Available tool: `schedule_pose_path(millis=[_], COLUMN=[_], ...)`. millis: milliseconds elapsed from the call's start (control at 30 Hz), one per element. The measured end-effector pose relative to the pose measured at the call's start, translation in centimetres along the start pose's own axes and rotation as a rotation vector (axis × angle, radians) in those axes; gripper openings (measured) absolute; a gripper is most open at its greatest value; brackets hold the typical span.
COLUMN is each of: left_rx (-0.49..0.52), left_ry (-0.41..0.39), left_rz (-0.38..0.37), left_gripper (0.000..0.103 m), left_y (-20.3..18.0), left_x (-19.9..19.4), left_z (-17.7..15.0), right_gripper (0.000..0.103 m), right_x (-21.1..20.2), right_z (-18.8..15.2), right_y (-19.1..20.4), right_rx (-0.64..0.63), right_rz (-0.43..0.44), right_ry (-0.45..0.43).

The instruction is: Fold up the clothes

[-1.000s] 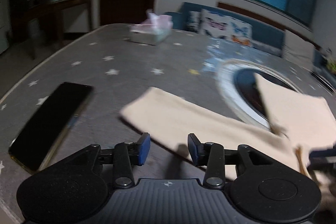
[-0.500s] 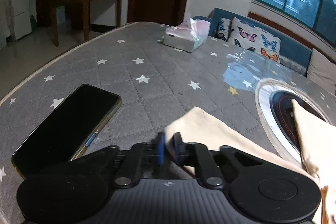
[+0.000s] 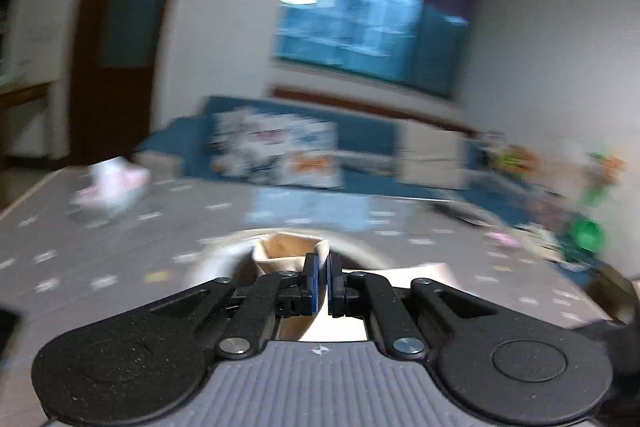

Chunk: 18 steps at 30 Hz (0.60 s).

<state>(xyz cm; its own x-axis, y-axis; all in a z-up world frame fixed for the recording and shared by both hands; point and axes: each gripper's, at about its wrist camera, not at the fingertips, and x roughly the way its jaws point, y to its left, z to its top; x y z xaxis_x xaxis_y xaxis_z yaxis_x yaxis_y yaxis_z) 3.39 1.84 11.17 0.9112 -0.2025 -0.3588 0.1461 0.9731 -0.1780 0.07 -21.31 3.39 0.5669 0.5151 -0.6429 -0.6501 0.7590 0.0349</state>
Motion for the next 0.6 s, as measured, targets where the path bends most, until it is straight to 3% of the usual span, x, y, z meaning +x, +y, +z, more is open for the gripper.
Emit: schedule_pose_path(millis=[100, 200, 367, 467, 533, 600], left_rx=[0.068, 0.123, 0.206, 0.229, 0.225, 0.218], left_ry=[0.016, 0.094, 0.248, 0.280, 0.278, 0.274], left_rz=[-0.117, -0.215, -0.298, -0.303, -0.265, -0.223], left_gripper=[0.004, 0.005, 0.009, 0.015, 0.025, 0.028], left_y=[-4.3, -7.9, -10.6, -10.4, -9.1, -7.7], left_x=[1.2, 3.2, 5.8, 5.8, 5.5, 5.2], left_z=[-0.5, -1.9, -4.8, -6.0, -6.3, -6.4], right_gripper=[0.023, 0.023, 0.023, 0.023, 0.023, 0.023], right_x=[-1.0, -1.8, -2.6, -2.8, -2.8, -2.6], right_z=[-1.0, -2.1, -3.5, -3.6, -3.4, -3.1], right_y=[-1.3, -2.4, -3.5, -3.8, -3.8, -3.7], right_rx=[0.041, 0.085, 0.135, 0.158, 0.170, 0.178], right_rz=[-0.023, -0.039, -0.050, -0.042, -0.029, -0.011], right_ry=[-0.005, 0.000, 0.009, 0.005, -0.002, -0.009])
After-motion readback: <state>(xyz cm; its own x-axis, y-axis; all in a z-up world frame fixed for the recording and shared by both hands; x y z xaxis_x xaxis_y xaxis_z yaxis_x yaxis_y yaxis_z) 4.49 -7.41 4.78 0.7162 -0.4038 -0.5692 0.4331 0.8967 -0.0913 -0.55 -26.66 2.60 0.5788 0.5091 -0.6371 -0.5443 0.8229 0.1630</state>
